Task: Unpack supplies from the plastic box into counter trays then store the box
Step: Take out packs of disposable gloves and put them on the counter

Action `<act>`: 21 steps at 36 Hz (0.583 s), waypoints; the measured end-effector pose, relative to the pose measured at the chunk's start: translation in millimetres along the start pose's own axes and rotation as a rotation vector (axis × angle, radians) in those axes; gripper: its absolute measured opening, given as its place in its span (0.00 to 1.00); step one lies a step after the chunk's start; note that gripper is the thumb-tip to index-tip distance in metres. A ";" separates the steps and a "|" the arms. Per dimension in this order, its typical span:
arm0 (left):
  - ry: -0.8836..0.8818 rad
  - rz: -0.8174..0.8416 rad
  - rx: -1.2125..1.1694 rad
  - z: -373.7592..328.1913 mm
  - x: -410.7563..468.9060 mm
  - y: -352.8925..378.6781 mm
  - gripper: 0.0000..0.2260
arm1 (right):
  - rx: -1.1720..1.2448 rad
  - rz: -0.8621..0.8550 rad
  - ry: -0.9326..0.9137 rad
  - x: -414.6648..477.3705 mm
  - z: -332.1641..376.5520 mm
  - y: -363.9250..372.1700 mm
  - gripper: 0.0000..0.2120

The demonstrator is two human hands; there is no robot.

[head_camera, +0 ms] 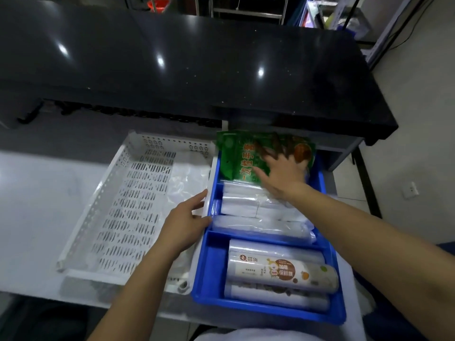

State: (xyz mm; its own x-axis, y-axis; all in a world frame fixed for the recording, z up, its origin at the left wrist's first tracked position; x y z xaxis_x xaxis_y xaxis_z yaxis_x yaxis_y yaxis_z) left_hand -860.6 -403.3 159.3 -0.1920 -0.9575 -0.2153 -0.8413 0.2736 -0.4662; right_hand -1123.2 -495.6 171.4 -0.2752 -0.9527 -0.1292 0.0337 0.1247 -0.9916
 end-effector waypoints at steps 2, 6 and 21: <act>0.005 0.008 -0.004 2.0 1.1 0.3 0.30 | -0.002 0.001 0.031 0.8 -1.8 0.6 0.31; 0.035 0.033 -0.009 4.1 3.6 1.9 0.31 | -0.018 -0.010 0.093 -1.0 -8.6 0.9 0.33; 0.062 0.089 -0.044 1.2 7.1 1.4 0.32 | 0.157 0.001 -0.046 -51.8 -0.5 -27.3 0.33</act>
State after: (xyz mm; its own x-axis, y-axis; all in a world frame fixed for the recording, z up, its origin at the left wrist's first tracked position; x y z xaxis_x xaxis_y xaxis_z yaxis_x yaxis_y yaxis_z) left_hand -862.5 -409.6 156.1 -0.2971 -0.9336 -0.2001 -0.8403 0.3552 -0.4095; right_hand -1110.3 -449.5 205.1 -0.2307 -0.9647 -0.1269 0.1847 0.0846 -0.9791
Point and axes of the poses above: each hand's wrist, its own x-axis towards the middle knuckle, its own y-axis out of the palm, z = x × y, the point moved 9 cm from there along x, towards the middle knuckle, and after that the axes turned 12 degrees about y, right-handed, at the moved point
